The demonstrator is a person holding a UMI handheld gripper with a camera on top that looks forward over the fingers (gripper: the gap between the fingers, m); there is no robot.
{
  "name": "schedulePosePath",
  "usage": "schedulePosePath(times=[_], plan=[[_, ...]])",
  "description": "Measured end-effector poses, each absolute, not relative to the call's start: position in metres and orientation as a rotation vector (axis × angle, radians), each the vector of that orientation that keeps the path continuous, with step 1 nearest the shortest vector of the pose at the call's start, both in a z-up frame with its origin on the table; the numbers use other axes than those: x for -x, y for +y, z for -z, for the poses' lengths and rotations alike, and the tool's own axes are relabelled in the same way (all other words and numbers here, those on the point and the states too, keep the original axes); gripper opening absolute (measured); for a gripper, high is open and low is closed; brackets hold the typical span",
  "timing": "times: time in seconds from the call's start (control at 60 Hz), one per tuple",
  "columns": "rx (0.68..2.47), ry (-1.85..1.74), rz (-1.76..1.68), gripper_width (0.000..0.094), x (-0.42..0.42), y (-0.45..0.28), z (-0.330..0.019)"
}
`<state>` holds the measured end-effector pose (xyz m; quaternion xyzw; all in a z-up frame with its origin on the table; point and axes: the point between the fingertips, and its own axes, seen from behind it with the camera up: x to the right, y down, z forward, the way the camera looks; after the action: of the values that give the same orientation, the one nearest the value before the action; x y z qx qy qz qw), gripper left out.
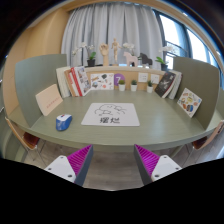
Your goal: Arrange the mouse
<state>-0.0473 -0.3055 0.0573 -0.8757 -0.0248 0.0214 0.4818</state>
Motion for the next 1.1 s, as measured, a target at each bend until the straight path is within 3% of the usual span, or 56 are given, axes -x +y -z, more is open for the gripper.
schedulePosePath(times=[0.367,0.767,0.867,0.933,1.1], plan=[[2.203,-0.207,-0.221,0.0813,0.242,-0.245,-0.007],[2.234,-0.193,-0.158,0.0791,0.298,-0.137,0.012],[2.259,-0.162,-0.132,0.0705,0.300,-0.125,0.013],[2.272,-0.151,-0.105,0.0544,0.297,-0.121,0.014],[2.325,-0.111,-0.097,0.0441,0.296,-0.122,0.017]])
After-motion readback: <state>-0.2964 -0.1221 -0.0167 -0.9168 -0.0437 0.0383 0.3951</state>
